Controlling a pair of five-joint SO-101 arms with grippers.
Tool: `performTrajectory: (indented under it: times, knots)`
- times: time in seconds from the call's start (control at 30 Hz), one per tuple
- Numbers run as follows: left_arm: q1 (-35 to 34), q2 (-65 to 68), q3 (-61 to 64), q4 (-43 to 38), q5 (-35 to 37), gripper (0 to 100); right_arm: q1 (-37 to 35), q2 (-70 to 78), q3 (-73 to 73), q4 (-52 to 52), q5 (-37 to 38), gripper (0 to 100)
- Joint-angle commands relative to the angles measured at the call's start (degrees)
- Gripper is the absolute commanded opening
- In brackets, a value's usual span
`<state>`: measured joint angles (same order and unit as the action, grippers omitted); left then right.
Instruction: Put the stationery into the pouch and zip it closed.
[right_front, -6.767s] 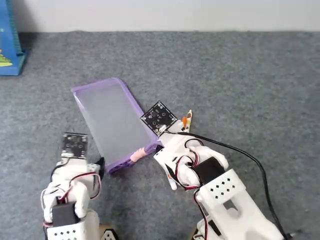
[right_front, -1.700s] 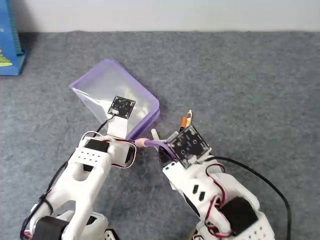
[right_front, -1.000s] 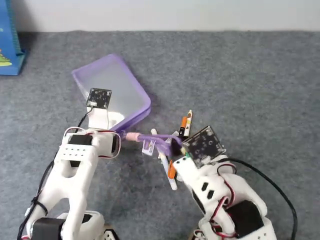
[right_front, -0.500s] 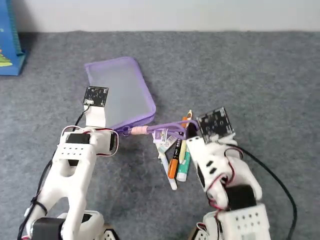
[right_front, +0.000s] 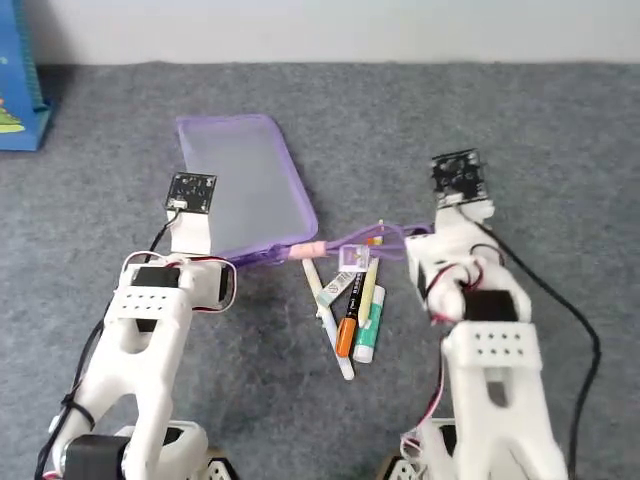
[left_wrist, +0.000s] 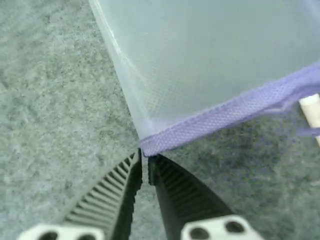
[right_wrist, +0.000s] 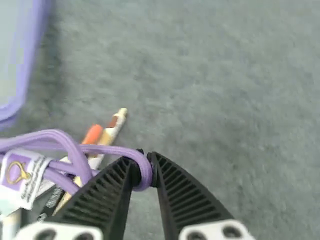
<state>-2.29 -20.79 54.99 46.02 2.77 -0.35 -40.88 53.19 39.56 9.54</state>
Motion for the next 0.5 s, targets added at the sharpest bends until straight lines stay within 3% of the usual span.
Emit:
performTrajectory:
  times: [0.0, 0.47]
  knots:
    - [-1.2, -0.3, -2.8, -0.9, 0.4, 1, 3.2, 2.9, -5.6, -1.3, -1.4, 0.8]
    - [-3.8, -0.3, -3.1, -1.1, 0.4, 1, 11.1, 5.7, -10.1, -1.1, -10.1, 0.8]
